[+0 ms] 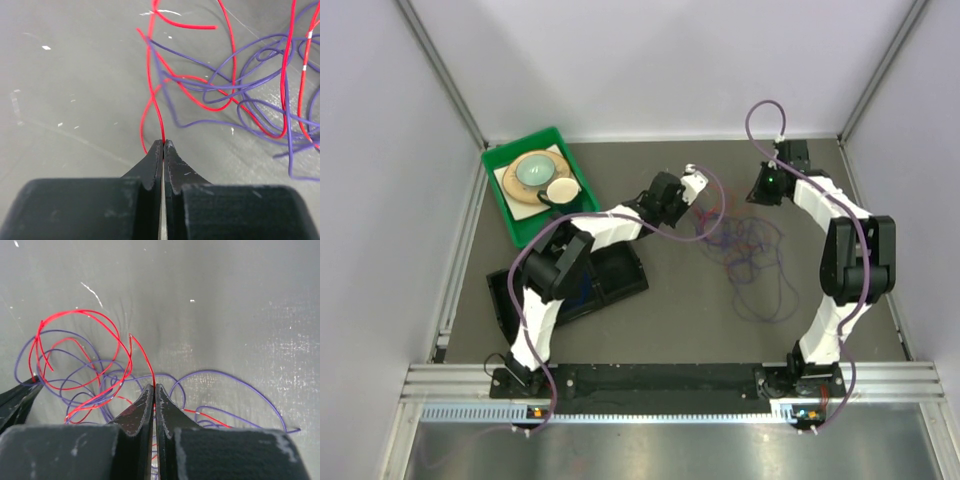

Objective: Untangle the cables

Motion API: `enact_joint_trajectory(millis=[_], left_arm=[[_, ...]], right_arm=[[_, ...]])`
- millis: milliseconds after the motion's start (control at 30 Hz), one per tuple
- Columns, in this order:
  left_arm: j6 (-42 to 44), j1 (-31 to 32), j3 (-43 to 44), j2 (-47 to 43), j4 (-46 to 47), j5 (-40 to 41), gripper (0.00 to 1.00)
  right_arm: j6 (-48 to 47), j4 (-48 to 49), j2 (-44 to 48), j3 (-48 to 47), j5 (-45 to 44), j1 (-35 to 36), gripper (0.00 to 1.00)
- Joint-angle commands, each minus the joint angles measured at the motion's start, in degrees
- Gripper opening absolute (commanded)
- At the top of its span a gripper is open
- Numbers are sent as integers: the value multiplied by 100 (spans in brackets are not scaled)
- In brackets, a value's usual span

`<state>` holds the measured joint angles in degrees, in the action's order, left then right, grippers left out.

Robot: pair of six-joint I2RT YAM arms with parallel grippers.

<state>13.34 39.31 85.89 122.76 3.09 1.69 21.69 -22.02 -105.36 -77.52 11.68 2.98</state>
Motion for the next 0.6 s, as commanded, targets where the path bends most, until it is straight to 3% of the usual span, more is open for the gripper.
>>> enact_joint_trajectory(millis=[0,200,433,567], left_arm=[[-200,-151,-168,-902,447,24,0],[-832,-300,-160,-1437,201,252,0],[-2290,-881,665,-2247,-230,-361,0],[-2783,-1188,983,-2852,110,-617,0]], right_arm=[[37,207,516,-9,-26,-17,0],[98,225,613,17,9,-61,0],[133,242,596,105,36,-131,0],[186,242,762,123,45,-175,0]])
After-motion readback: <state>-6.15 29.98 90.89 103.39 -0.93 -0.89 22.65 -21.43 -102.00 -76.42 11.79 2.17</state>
